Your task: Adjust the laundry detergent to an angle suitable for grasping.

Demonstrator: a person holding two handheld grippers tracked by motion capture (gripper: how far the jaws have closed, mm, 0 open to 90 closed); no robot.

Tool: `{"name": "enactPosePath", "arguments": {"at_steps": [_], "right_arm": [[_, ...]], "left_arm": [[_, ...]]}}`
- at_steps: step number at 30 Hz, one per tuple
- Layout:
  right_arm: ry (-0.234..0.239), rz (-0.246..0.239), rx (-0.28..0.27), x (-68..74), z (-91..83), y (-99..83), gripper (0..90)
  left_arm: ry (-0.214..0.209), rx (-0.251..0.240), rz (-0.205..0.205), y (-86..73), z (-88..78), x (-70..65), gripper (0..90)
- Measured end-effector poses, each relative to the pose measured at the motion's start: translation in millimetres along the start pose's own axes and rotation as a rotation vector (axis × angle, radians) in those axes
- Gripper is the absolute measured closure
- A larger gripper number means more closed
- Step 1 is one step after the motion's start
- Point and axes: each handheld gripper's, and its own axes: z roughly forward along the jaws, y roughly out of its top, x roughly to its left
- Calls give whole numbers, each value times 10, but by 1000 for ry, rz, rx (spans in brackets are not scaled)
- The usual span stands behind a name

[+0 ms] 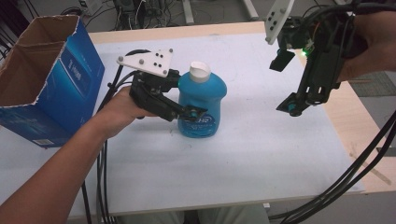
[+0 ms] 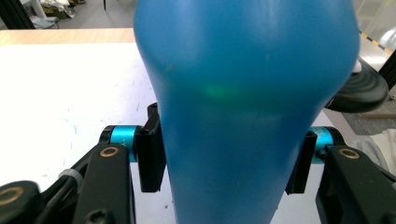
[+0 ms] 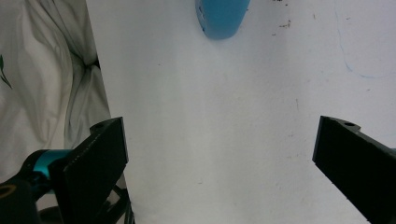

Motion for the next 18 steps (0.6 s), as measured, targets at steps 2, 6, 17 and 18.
{"name": "enactPosePath", "arguments": {"at_steps": [2, 6, 17, 18], "right_arm": [[0, -3, 2, -1, -1, 2, 23], [2, 2, 3, -1, -1, 7, 23], [1, -7, 5, 23, 8, 42, 23], [0, -7, 6, 24, 5, 40, 23]], "left_arm": [[1, -9, -9, -12, -1, -7, 447], [4, 1, -1, -21, -18, -13, 443], [-2, 21, -36, -30, -43, -24, 432], [-2, 21, -36, -30, -43, -24, 432]]}}
